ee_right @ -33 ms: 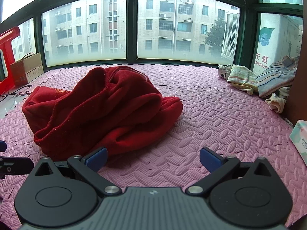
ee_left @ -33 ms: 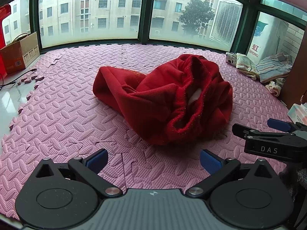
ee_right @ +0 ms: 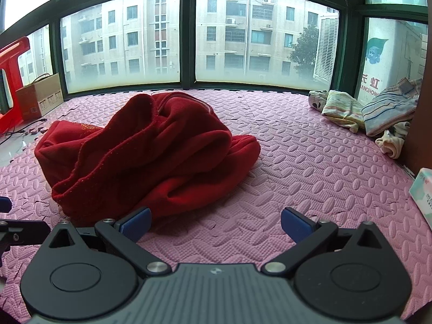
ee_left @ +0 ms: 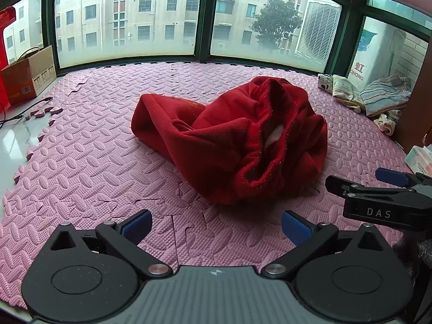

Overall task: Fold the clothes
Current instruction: 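Move both grippers toward the crumpled red fleece garment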

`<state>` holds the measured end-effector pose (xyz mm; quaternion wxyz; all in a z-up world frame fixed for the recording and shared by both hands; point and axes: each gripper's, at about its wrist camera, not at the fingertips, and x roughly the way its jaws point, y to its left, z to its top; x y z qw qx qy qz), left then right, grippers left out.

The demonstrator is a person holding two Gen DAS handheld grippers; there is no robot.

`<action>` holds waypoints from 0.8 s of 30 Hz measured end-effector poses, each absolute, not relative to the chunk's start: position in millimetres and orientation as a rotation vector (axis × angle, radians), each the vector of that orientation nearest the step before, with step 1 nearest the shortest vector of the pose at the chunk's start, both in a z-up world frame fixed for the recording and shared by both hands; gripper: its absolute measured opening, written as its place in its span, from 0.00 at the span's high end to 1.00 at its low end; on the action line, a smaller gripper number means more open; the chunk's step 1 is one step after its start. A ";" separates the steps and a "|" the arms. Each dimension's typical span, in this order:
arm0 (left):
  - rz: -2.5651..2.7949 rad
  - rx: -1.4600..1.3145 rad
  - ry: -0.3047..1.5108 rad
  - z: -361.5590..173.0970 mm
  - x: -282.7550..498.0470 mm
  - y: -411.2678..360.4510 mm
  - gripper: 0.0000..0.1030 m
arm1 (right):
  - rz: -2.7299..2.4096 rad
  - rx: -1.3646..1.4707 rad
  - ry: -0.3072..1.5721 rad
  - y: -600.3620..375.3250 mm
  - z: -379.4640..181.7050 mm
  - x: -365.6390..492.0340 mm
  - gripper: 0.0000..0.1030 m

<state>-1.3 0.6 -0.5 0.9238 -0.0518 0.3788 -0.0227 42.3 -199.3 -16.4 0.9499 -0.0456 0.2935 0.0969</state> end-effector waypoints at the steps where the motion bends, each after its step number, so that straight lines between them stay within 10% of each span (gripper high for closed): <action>1: -0.046 -0.107 0.778 -0.9 -2.2 1.1 0.00 | 0.201 -0.094 0.600 -198.0 -16.5 41.6 0.00; 24: 0.005 -0.142 0.783 0.7 -14.2 10.6 0.00 | 0.274 -0.040 0.659 -187.9 -10.8 24.2 0.04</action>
